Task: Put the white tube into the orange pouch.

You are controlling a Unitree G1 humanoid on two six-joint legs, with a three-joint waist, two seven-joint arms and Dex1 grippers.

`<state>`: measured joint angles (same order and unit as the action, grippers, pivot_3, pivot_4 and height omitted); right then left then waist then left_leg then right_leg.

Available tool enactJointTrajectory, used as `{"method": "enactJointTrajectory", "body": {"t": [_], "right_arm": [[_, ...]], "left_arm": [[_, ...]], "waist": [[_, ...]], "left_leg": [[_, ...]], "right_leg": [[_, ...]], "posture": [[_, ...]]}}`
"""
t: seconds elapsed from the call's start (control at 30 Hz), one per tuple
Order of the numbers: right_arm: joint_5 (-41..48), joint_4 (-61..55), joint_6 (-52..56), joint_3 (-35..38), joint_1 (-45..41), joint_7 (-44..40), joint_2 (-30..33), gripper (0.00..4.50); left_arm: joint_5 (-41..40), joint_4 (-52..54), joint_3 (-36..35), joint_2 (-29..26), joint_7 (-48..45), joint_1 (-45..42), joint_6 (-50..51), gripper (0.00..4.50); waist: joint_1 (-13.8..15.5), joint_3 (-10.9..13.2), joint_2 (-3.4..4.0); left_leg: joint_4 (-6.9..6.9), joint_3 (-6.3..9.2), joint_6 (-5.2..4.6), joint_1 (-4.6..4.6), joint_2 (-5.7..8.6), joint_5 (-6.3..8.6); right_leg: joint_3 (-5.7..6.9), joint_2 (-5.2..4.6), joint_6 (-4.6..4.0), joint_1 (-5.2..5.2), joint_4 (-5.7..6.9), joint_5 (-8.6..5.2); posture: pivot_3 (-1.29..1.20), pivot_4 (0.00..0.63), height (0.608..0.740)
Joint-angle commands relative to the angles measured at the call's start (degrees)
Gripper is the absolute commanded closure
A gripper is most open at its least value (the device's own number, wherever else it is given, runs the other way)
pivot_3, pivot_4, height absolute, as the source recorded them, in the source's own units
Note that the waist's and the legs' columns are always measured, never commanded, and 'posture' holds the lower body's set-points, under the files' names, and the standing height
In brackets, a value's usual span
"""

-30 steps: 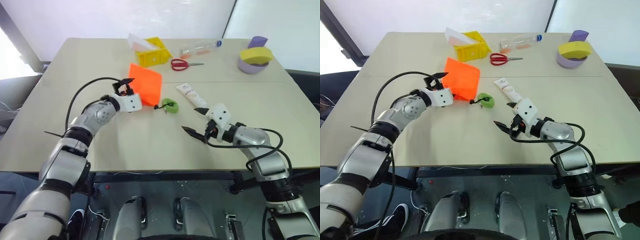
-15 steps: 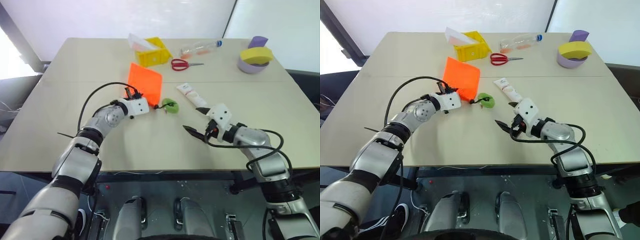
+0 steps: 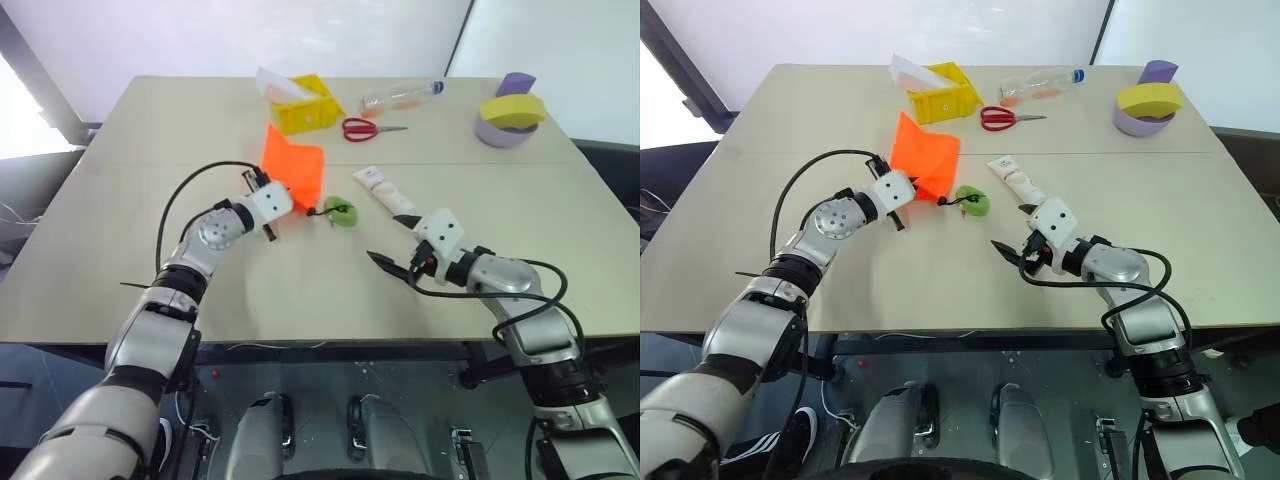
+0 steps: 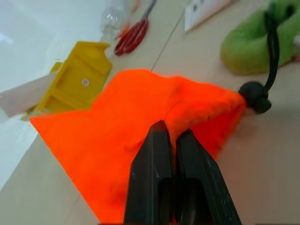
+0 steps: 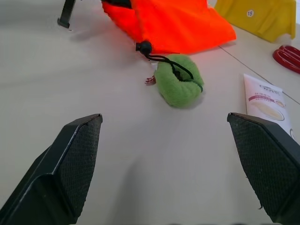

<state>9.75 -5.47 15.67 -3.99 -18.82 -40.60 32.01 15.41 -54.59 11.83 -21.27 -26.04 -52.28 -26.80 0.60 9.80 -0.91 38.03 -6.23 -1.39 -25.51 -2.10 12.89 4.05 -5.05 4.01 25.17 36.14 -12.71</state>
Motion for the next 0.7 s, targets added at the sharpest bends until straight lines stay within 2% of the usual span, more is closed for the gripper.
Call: {"method": "enactJointTrajectory", "body": {"t": [0.03,0.33,0.63,0.7], "right_arm": [[-0.08,-1.37,-1.79,0.81,-0.46,0.31,-0.45,0.0],[-0.64,0.05,-3.11,0.59,-0.49,0.27,-0.65,0.0],[-1.15,1.58,-4.3,0.47,-1.3,-0.15,-0.92,0.0],[-1.18,1.71,-4.45,0.45,-1.32,-0.25,-0.94,0.0]], "left_arm": [[-4.63,11.43,-2.88,-1.52,-4.06,2.26,5.33,4.46],[-16.37,41.88,-8.39,-4.39,-12.44,10.97,30.97,4.46],[-28.77,63.3,-11.07,-3.07,-14.03,15.0,52.92,4.46],[-27.9,65.24,-9.62,-5.09,-15.01,16.38,54.0,4.46]], "waist": [[-0.05,0.0,0.0],[-0.17,0.0,0.0],[-0.09,0.0,0.0],[-0.08,0.0,0.0]], "left_leg": [[0.0,0.0,0.0,0.0,0.0,0.0],[0.03,0.01,0.0,0.04,-0.04,-0.01],[0.1,0.06,0.0,0.12,-0.04,-0.01],[0.1,0.07,0.01,0.12,-0.04,-0.01]], "right_leg": [[0.0,0.0,0.0,-0.01,0.0,0.0],[-0.01,0.06,0.0,-0.05,0.06,0.0],[-0.02,0.08,-0.03,-0.16,0.05,-0.02],[-0.02,0.09,-0.02,-0.16,0.06,-0.02]], "posture": [[0.0,0.15,0.74],[0.0,0.15,0.74],[0.0,0.15,0.74],[0.0,0.15,0.74]]}}
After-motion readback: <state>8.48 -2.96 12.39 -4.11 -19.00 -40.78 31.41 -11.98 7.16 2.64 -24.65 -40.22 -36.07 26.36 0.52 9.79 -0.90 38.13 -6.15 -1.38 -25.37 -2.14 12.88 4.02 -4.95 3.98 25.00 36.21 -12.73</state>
